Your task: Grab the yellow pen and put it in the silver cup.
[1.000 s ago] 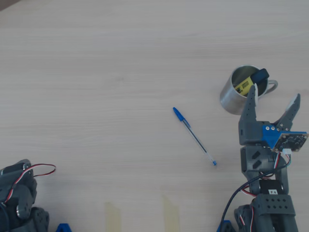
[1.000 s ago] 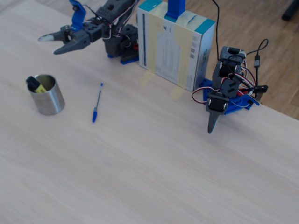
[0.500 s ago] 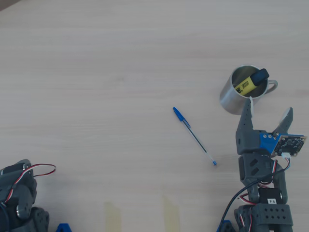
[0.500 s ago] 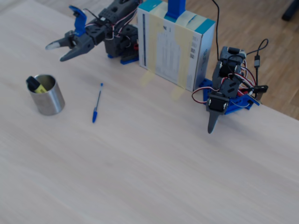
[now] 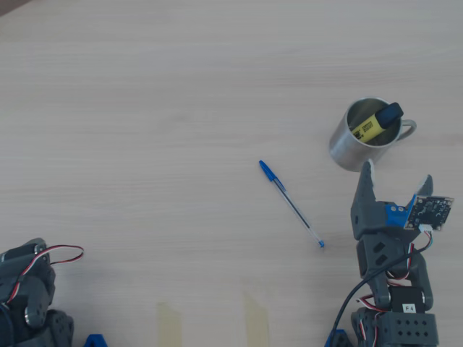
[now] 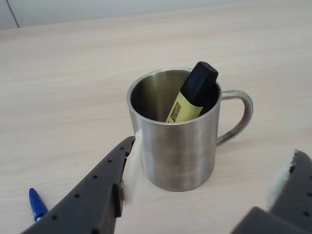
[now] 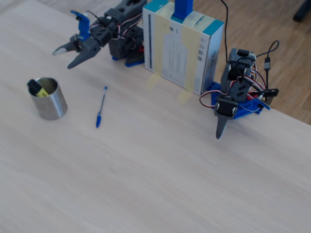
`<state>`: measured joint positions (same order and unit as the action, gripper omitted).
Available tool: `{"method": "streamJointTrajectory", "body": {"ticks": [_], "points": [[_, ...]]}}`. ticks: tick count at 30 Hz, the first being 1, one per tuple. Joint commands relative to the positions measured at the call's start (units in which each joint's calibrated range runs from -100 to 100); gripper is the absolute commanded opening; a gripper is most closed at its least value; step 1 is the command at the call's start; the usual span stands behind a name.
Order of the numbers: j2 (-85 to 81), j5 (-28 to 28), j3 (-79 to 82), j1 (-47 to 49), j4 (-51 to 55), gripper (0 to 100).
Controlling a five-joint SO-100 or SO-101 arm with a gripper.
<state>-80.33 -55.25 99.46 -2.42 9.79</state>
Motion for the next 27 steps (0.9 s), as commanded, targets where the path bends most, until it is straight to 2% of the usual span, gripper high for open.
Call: {"method": "streamJointTrajectory", "body": {"ticks": [1,17,27], "points": [[-2.1,-0.2,0.5,-0.7,4.9,40],[-9.5,-0.2,0.5,-1.2,25.8,40],[-13.7,-0.2,0.5,-1.9,33.6,40]]}}
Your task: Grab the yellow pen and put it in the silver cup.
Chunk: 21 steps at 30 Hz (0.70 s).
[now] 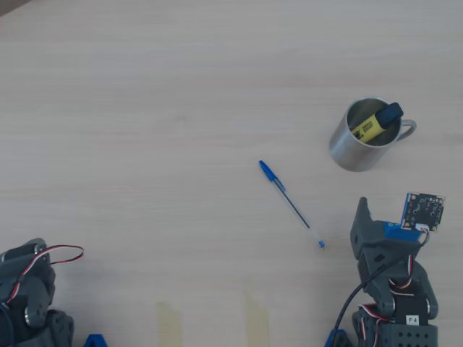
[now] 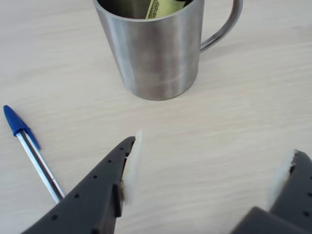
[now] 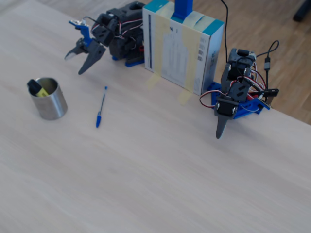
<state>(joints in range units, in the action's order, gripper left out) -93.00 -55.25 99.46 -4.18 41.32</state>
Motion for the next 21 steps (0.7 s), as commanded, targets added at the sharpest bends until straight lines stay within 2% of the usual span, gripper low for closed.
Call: {"method": "streamJointTrajectory", "body": {"ticks": [1,21], "points": [[-1.2,-0.2,0.5,-0.2,3.1,40],[-4.5,-0.2,0.3,1.7,12.9,40]]}}
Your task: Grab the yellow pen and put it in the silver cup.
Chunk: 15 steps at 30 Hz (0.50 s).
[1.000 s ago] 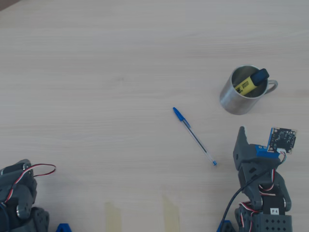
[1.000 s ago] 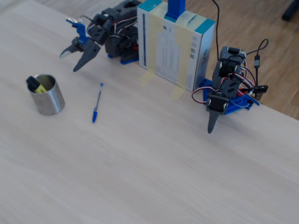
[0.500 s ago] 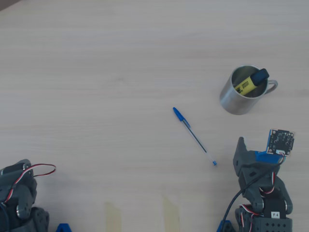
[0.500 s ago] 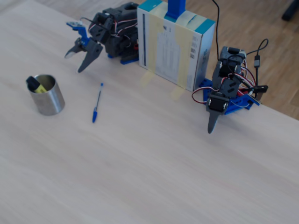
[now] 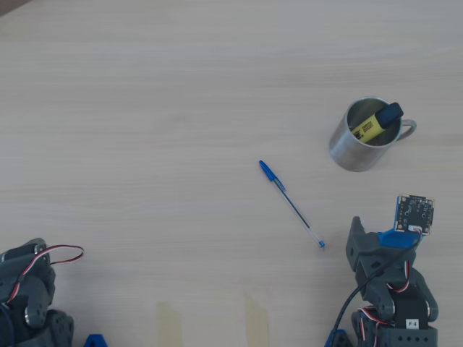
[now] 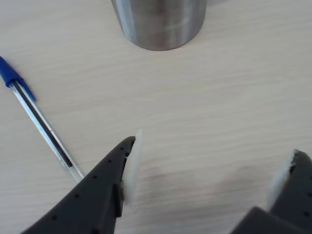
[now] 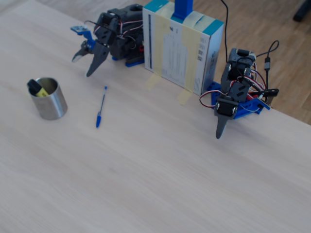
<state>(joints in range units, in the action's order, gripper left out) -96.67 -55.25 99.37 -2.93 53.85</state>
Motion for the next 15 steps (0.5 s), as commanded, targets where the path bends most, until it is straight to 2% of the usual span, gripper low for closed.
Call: {"method": "streamJointTrajectory", "body": {"ticks": [1,9,15], "points": [[-0.8,-0.2,0.4,0.5,1.4,40],[-1.0,-0.3,0.4,0.6,8.3,40],[-1.0,-0.3,0.4,0.6,15.4,34]]}}
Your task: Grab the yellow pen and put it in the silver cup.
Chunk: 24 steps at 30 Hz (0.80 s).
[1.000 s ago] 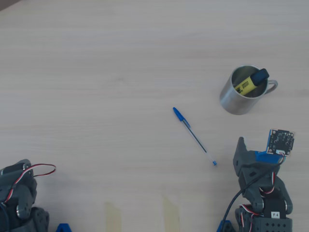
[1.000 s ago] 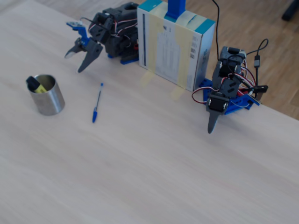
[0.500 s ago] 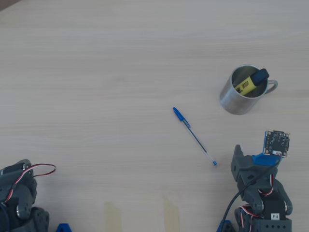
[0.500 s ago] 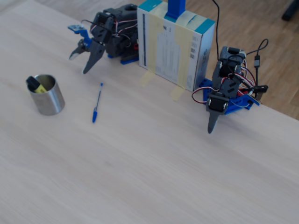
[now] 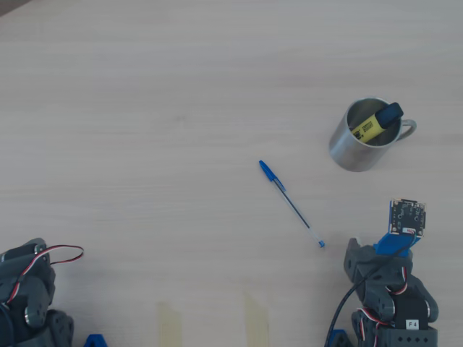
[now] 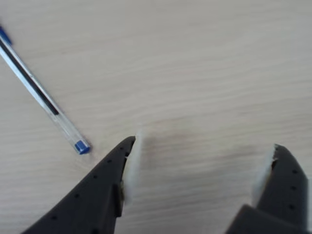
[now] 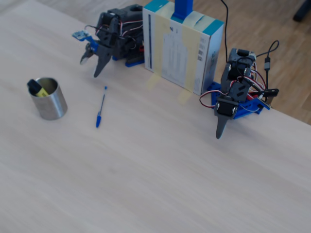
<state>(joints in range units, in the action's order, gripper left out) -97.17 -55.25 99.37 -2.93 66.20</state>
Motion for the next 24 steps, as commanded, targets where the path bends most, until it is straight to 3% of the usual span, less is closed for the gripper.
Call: {"method": "streamJointTrajectory", "body": {"ticks": [1,7,24], "points": [[-0.5,-0.3,0.4,0.7,4.5,33],[-0.6,0.4,0.4,1.8,9.0,32],[-0.6,1.7,0.4,1.1,9.0,10]]}}
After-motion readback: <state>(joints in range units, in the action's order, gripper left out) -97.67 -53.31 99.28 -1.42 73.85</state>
